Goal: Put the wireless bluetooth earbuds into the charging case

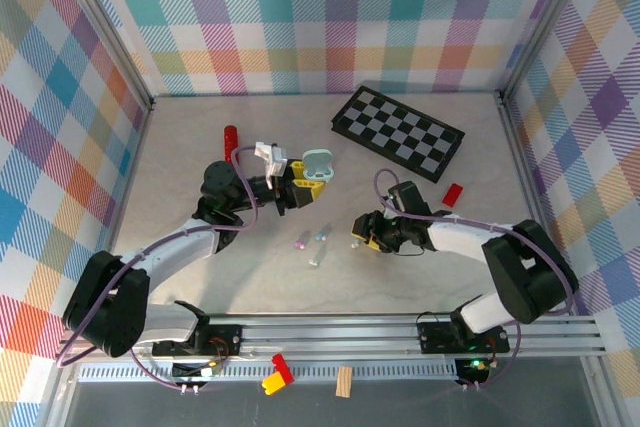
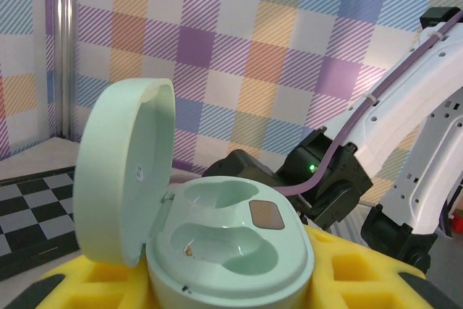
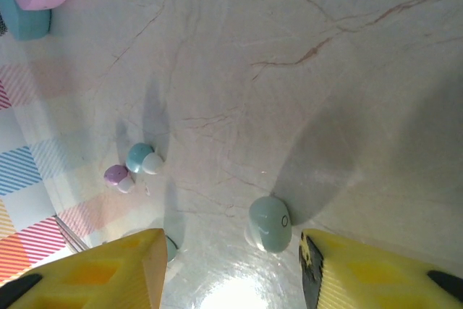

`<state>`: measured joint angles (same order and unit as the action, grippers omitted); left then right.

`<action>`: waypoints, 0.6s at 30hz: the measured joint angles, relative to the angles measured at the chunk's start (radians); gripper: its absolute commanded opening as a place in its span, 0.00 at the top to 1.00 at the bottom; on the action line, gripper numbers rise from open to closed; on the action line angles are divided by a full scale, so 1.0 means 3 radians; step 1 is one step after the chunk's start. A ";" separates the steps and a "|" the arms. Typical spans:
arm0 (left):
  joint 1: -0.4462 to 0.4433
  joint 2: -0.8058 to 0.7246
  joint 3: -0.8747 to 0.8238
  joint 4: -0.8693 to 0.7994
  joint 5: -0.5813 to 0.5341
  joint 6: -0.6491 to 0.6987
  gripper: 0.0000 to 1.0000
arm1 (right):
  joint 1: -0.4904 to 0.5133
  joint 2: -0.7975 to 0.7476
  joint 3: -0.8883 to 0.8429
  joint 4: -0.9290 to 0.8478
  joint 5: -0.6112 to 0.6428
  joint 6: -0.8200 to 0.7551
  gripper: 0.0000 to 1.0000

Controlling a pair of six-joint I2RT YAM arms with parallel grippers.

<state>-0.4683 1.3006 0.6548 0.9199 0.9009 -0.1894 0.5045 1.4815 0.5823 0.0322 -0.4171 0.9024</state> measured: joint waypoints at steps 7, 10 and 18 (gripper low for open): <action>0.0009 0.0000 0.0000 0.0001 0.0003 -0.0018 0.64 | 0.0000 0.0167 0.0000 0.0120 -0.0014 0.0020 0.50; 0.0009 0.0000 -0.0015 0.0000 0.0014 -0.0018 0.64 | -0.0001 0.0182 0.0000 0.0131 -0.0047 0.0023 0.51; 0.0009 -0.0001 -0.0037 0.0000 0.0023 -0.0018 0.64 | 0.0005 0.0217 0.0017 0.0130 -0.0060 0.0020 0.59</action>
<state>-0.4656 1.3003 0.6437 0.9199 0.9077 -0.1947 0.5060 1.5467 0.5873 0.0711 -0.4351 0.9085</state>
